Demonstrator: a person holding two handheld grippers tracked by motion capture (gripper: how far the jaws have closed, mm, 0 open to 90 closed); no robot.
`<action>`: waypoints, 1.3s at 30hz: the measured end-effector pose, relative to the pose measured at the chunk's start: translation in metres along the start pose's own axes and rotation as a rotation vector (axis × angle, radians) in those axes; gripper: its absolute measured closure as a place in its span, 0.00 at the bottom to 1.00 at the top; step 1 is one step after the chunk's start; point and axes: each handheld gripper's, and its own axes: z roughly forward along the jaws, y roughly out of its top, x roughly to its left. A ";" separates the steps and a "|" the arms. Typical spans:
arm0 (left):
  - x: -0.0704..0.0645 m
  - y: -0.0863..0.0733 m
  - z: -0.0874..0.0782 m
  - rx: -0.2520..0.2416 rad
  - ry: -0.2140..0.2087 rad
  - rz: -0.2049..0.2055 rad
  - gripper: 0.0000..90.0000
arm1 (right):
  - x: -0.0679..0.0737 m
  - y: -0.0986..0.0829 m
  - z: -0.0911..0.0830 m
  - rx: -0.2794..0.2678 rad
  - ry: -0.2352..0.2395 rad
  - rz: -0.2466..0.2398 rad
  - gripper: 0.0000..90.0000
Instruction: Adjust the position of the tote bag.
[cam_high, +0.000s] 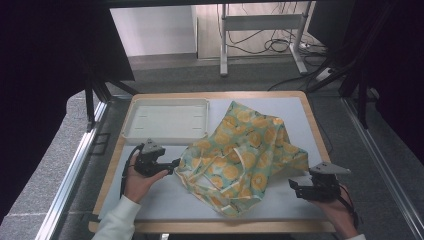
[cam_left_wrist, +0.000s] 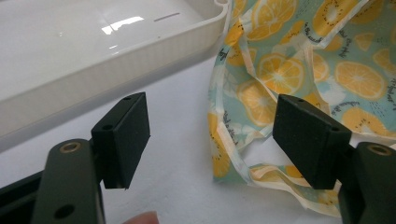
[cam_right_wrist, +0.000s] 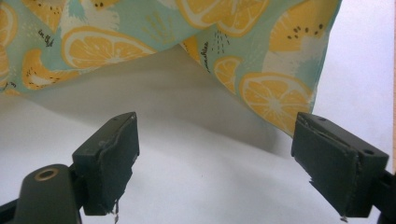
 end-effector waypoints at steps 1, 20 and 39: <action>0.000 0.000 0.000 0.000 0.000 0.000 0.31 | 0.000 0.000 0.000 0.000 0.000 0.001 0.18; -0.003 -0.002 -0.003 -0.016 -0.052 -0.014 0.34 | 0.005 0.003 0.001 0.001 0.008 0.001 0.20; -0.008 0.025 -0.008 -0.023 -0.081 0.020 0.36 | 0.004 -0.006 -0.010 -0.010 0.012 0.005 0.23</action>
